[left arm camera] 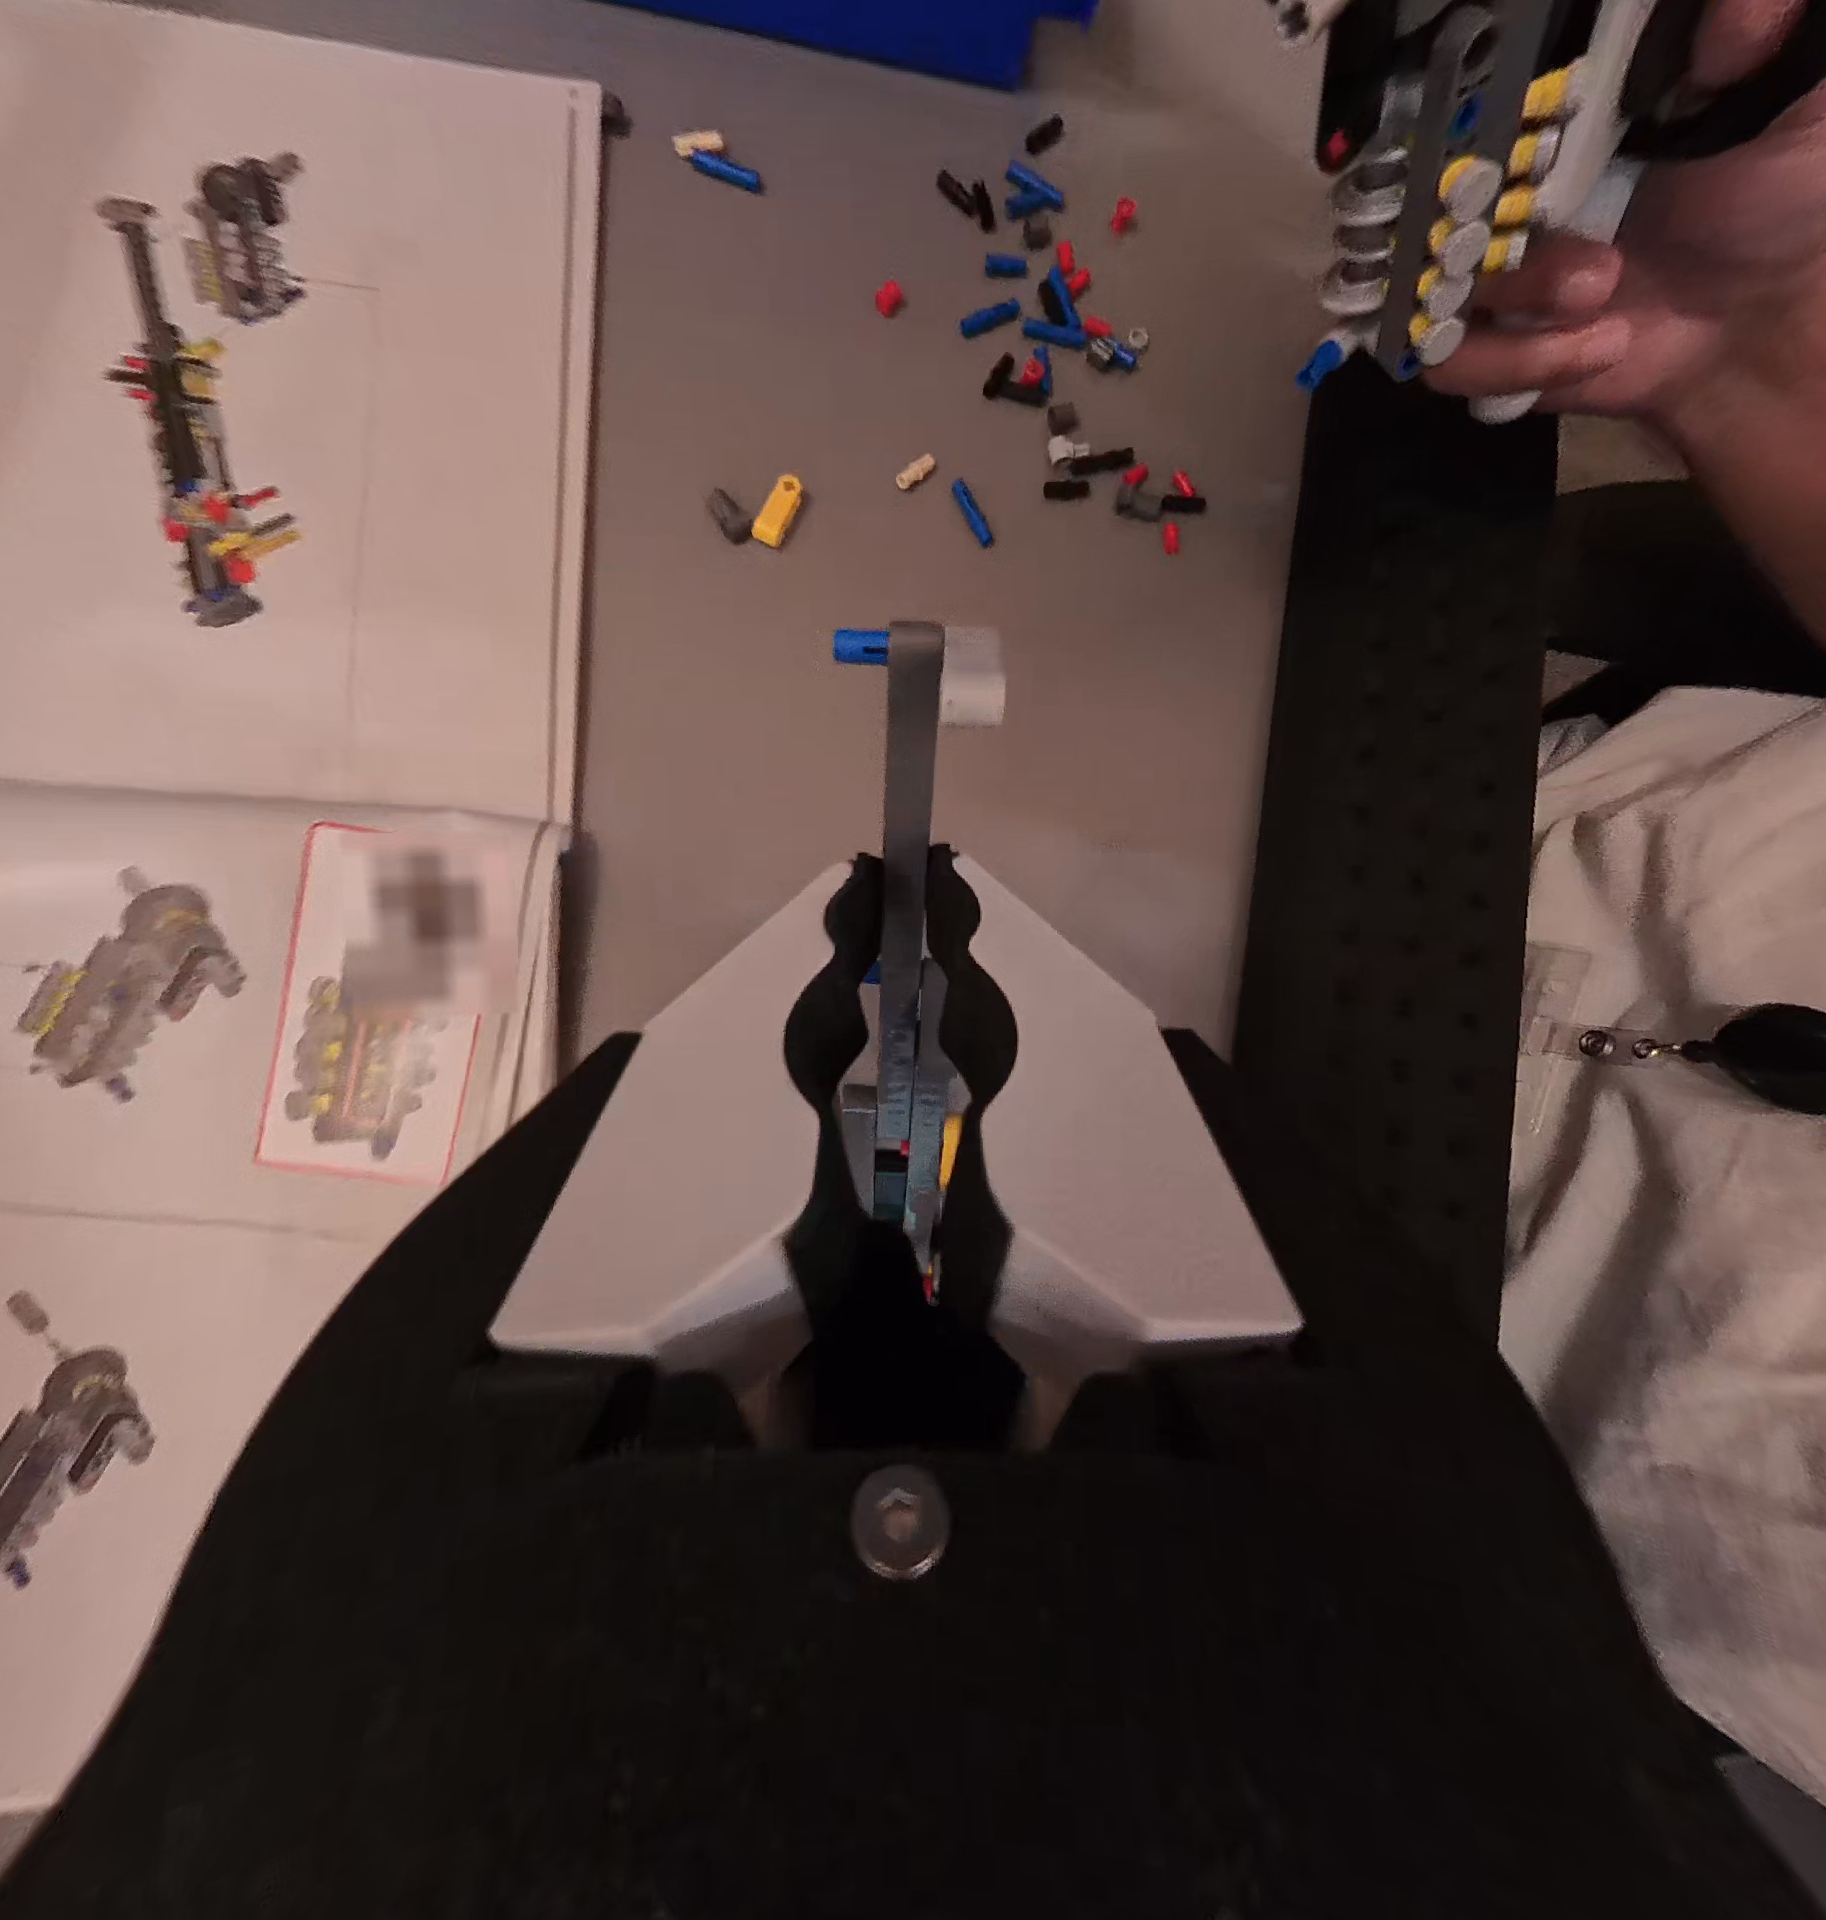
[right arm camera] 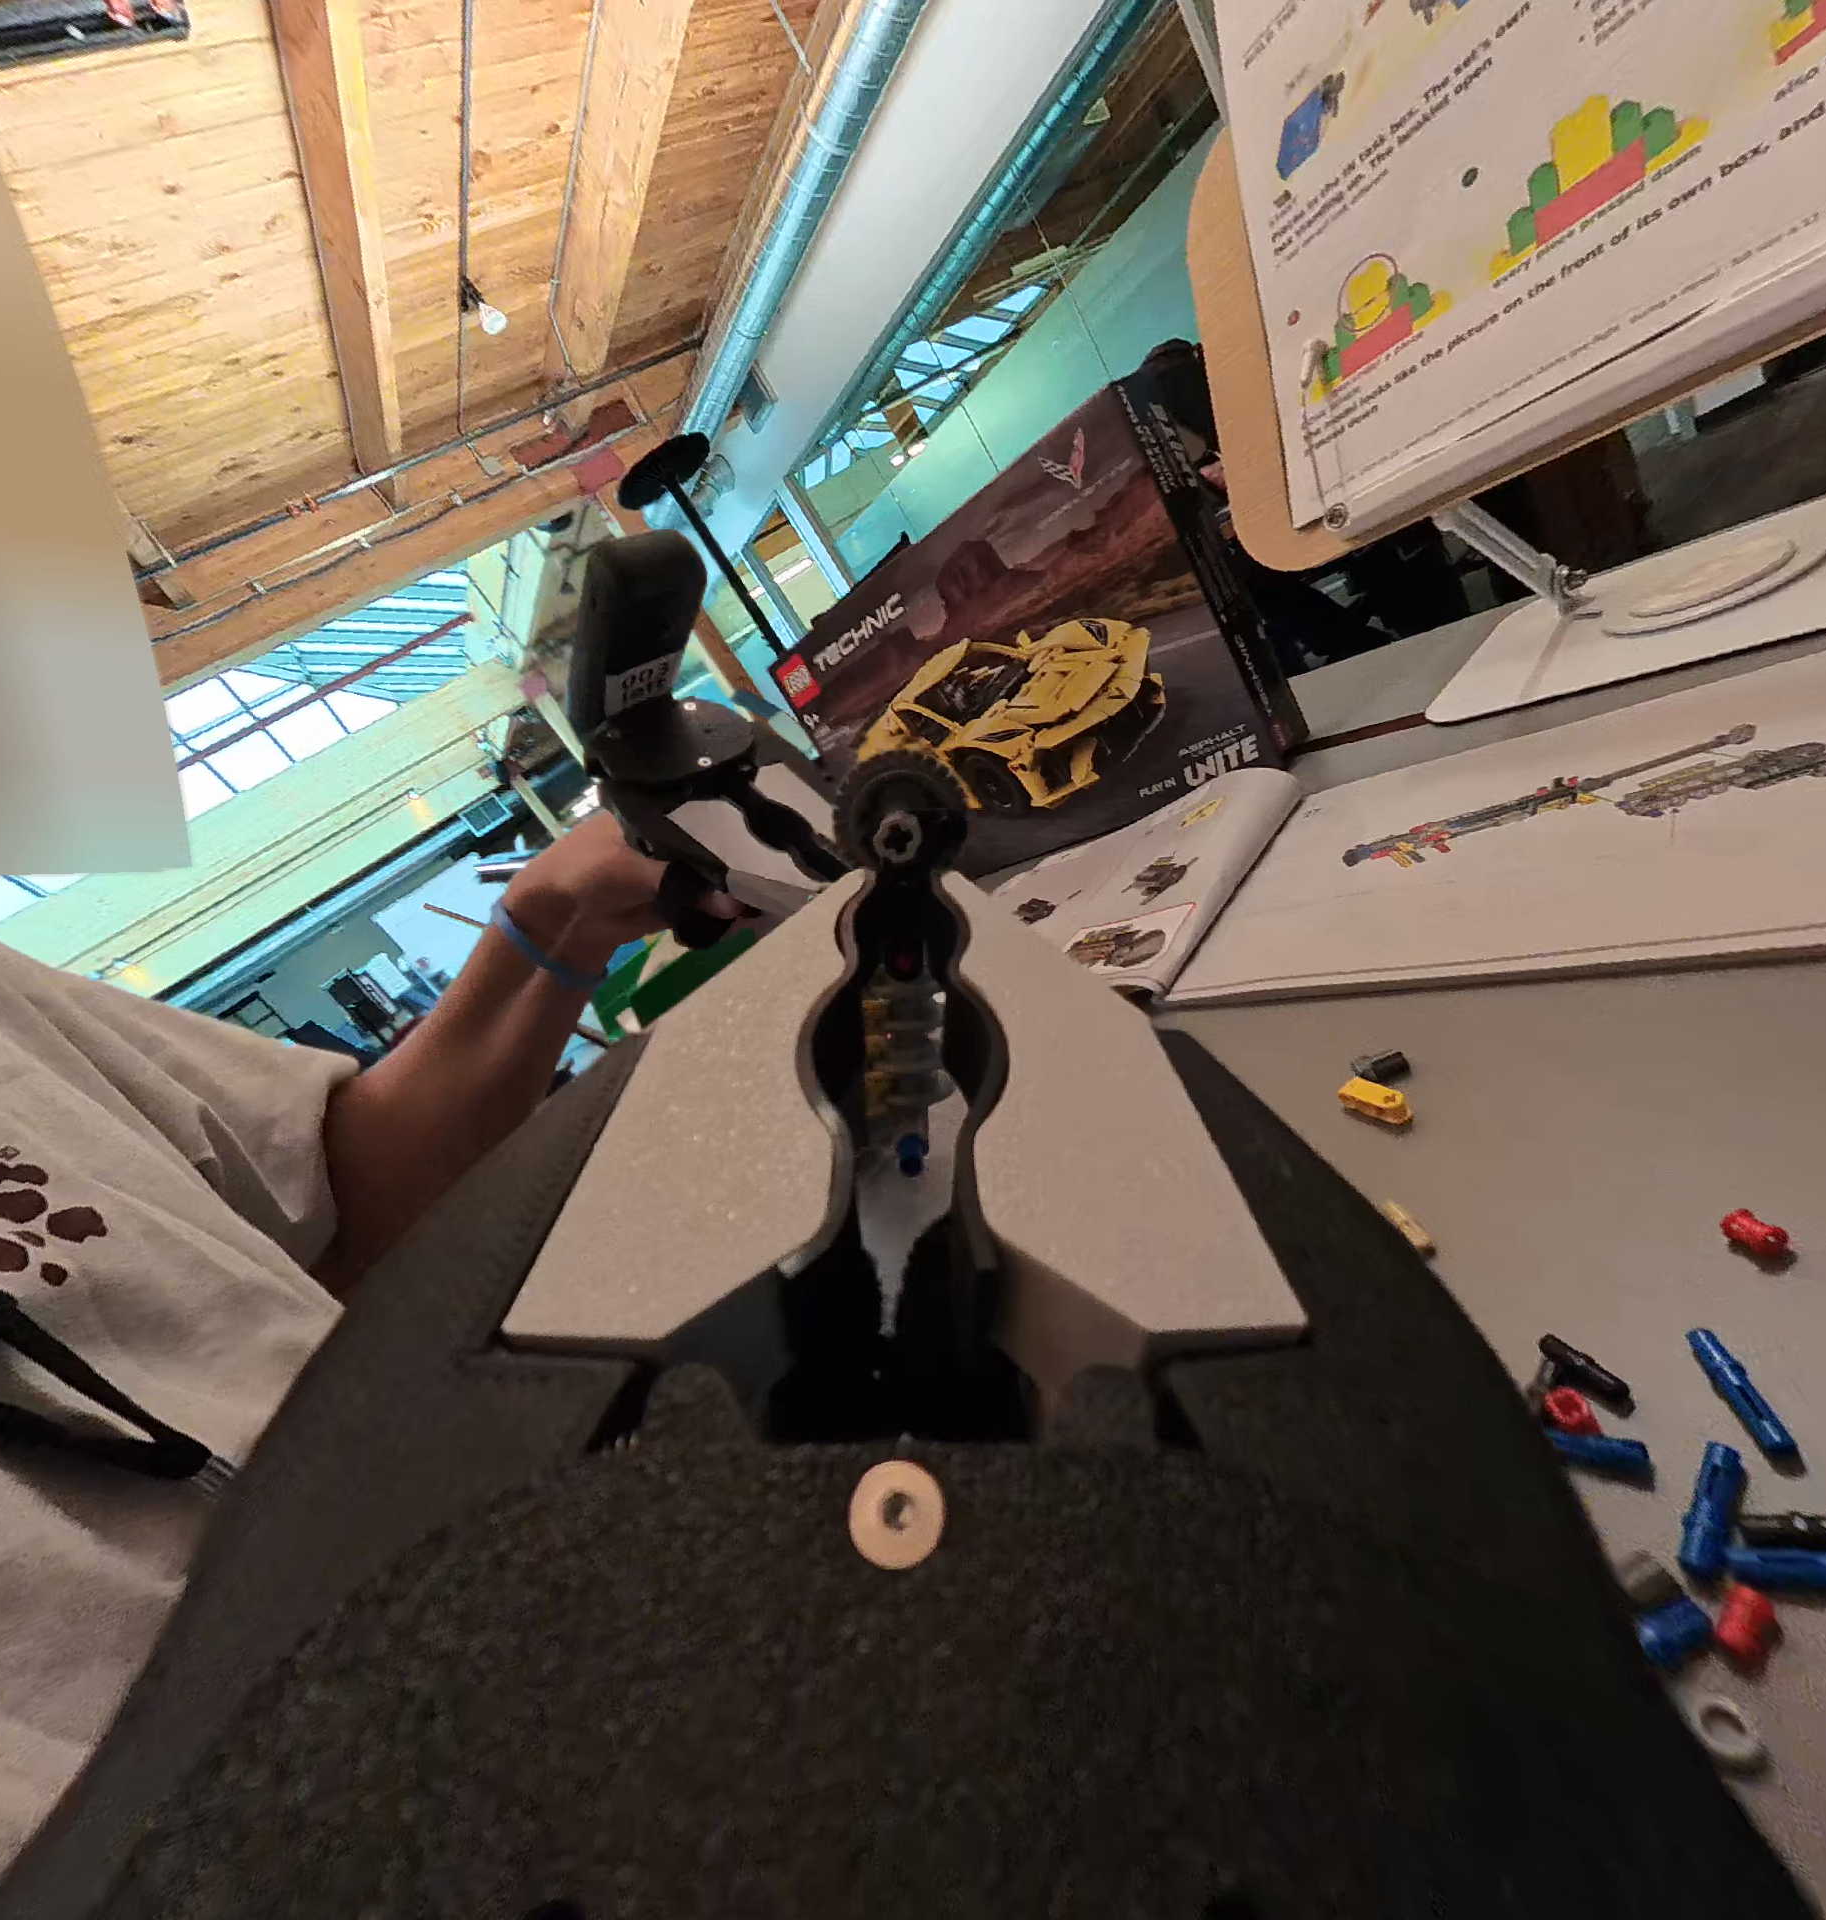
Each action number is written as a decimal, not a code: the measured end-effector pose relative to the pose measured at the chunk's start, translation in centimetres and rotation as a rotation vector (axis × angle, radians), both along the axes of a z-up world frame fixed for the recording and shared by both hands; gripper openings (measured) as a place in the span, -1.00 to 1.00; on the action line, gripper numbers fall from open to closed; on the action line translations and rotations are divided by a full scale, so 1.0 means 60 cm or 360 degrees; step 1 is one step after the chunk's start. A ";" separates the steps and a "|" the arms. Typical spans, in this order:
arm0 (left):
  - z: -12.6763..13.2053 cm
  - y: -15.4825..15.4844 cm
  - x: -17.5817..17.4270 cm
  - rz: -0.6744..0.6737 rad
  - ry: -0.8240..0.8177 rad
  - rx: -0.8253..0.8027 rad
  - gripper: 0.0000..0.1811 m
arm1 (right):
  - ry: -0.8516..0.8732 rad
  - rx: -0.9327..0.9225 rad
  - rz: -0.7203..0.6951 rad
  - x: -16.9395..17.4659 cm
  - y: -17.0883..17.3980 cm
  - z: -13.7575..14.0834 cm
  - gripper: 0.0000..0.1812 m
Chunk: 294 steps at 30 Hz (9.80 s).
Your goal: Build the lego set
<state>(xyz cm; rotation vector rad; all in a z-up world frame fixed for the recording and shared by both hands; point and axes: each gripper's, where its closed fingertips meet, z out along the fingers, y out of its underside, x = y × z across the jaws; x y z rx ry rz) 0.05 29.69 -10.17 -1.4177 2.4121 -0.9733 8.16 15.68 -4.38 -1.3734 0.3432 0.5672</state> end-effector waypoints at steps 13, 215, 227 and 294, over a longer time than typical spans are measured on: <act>-0.144 -0.004 0.084 -0.0251 0.0311 0.0519 -0.93 | -0.0111 -0.0180 -0.0063 -0.009 -0.042 -0.032 -0.93; -0.106 0.041 -0.011 -0.0011 -0.0439 -0.0228 -0.84 | -0.1283 -0.0981 0.2106 -0.050 0.188 -0.173 -0.98; -0.149 -0.024 0.011 -0.0236 -0.0227 0.0094 -0.81 | -0.1564 -0.1332 0.1928 -0.040 0.112 -0.251 -0.98; -0.142 0.002 0.026 0.0021 0.0034 -0.0417 -0.93 | -0.1595 -0.1201 0.1820 -0.007 0.213 -0.255 -0.36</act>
